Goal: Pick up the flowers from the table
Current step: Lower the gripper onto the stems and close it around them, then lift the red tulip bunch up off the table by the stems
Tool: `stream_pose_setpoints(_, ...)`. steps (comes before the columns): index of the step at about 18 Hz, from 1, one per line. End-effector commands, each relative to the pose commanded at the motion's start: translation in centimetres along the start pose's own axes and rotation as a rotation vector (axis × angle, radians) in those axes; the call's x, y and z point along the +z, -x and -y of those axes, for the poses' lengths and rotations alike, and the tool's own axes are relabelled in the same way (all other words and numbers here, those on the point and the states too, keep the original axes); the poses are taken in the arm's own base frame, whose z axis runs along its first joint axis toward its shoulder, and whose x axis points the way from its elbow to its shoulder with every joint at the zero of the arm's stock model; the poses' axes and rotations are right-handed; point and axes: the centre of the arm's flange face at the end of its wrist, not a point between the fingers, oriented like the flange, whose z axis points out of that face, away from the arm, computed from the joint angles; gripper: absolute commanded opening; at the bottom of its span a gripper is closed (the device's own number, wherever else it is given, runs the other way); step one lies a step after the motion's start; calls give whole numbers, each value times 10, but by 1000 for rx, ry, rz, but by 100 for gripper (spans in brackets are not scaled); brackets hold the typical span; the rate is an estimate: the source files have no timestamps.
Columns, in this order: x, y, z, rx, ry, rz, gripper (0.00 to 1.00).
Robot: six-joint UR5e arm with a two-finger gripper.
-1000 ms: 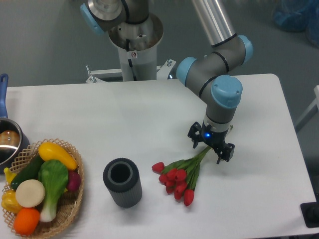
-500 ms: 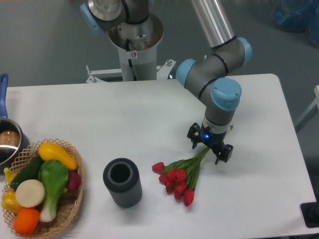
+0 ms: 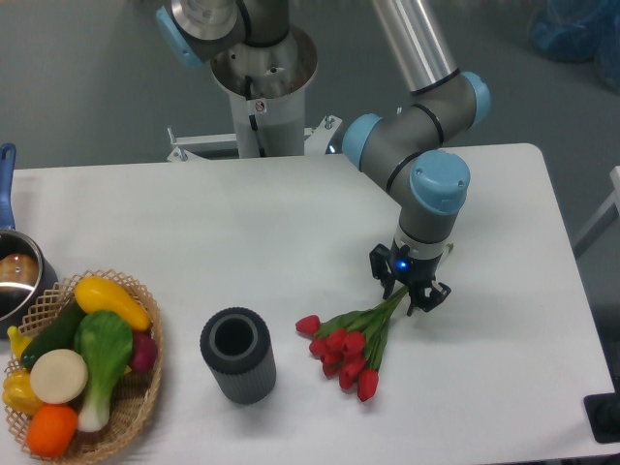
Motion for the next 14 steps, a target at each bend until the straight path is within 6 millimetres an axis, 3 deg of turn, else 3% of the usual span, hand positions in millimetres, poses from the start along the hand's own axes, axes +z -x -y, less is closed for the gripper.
stream_pose_setpoints(5,-1,0,0,-2,0,0,8)
stream_pose_setpoints(11,-5,4,1,-4,-3,14,8)
stream_pose_setpoints(14,-24,14,5,-8,-17,54,8)
